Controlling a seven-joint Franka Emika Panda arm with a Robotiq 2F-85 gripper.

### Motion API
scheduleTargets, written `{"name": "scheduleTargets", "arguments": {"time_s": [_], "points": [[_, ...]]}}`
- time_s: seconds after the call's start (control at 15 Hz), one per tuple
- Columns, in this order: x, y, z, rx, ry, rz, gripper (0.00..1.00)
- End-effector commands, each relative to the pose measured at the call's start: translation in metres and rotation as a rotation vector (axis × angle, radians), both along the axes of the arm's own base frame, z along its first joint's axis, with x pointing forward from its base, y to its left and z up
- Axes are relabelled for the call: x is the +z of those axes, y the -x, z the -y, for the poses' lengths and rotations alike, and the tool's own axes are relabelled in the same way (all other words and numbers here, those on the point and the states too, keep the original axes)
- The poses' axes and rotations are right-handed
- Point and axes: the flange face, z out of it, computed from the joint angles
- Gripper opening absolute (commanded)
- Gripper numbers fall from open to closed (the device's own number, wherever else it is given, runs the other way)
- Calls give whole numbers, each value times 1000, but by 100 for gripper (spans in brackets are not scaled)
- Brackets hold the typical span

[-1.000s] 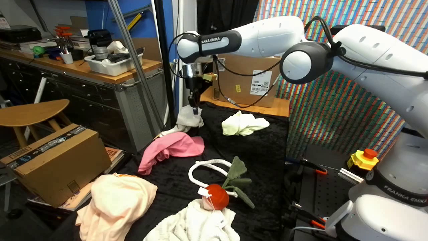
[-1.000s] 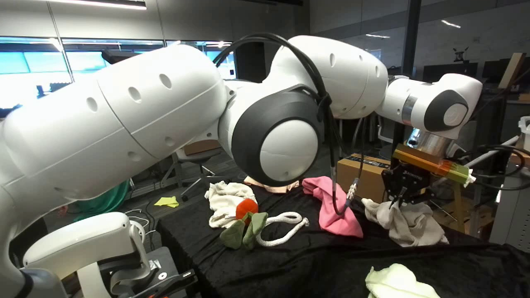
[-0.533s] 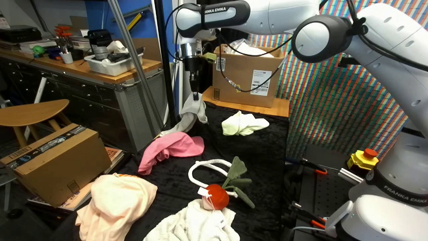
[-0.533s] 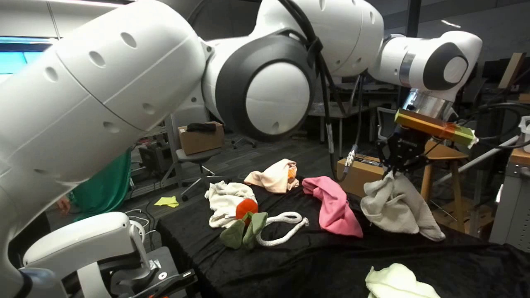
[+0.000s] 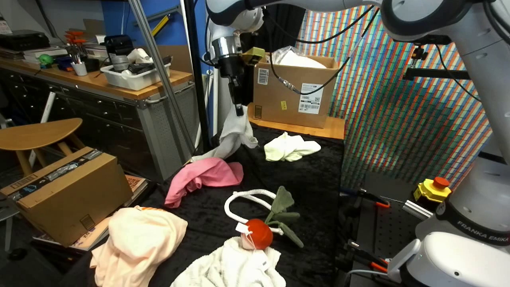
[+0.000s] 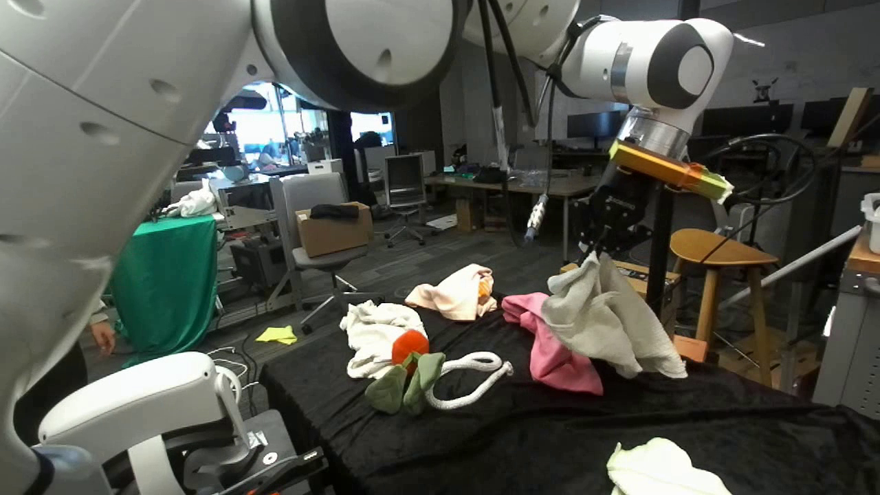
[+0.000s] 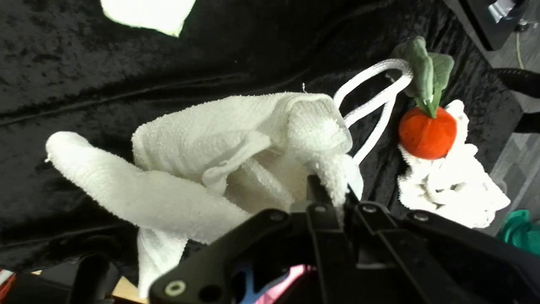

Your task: Group up all the objects on the table

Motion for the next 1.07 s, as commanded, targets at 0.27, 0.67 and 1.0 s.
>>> {"name": "scheduleTargets", "arguments": {"time_s": [0.27, 0.67, 1.0], "points": [[49, 71, -63, 54, 10, 61, 7], [60, 138, -131, 80, -15, 119, 7], [67, 212, -202, 76, -81, 199, 9]]}}
